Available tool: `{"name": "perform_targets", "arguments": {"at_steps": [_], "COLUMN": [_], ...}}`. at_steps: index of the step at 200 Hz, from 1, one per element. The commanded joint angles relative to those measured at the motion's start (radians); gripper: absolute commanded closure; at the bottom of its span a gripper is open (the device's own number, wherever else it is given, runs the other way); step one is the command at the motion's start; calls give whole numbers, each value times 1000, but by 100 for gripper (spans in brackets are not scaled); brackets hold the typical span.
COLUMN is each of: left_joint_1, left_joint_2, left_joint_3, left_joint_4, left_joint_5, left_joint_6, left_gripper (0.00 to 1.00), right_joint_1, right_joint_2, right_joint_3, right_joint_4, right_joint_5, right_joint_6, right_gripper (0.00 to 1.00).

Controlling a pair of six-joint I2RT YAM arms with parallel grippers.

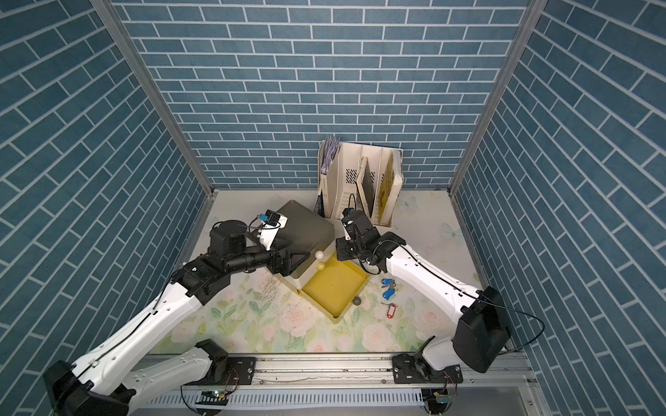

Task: Take the keys out of the drawer
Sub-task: Pick up the key from the drawer, then place the key at the center of the board.

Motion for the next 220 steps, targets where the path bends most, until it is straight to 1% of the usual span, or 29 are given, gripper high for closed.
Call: {"name": "perform_targets", "arguments": {"at_steps": [1,38,67,112,165,197,220], "left_joint_1": [-13,-27,-32,-41,-56,-90,-125], "left_joint_2": [-15,-15,51,129,170,186,198], "left_joint_3": [4,1,44,123,153,157,160], "left_joint_4": [55,118,122,143,175,206,213], "left_joint_5": [16,-9,-17,-12,-9,-17,-44], "left_joint_6": [44,47,34,66,67,61,61], "left_gripper": [0,0,0,0,0,0,0], "right_joint_1": [-3,-4,-5,-6,-16,-27,-31], "right_joint_2": [-40,-66,-74,-86,-146,-196,-231], "right_joint_3": [57,115,169,255,271,264,258], "right_joint_4": [-30,-60,-101,-163,-218,-253,-281], "right_joint_5": [20,34,51,90,144,194,220], "right_joint_6": [29,20,-2,-25,-13,30,55], "right_gripper": [100,100,100,100,100,100,100]}}
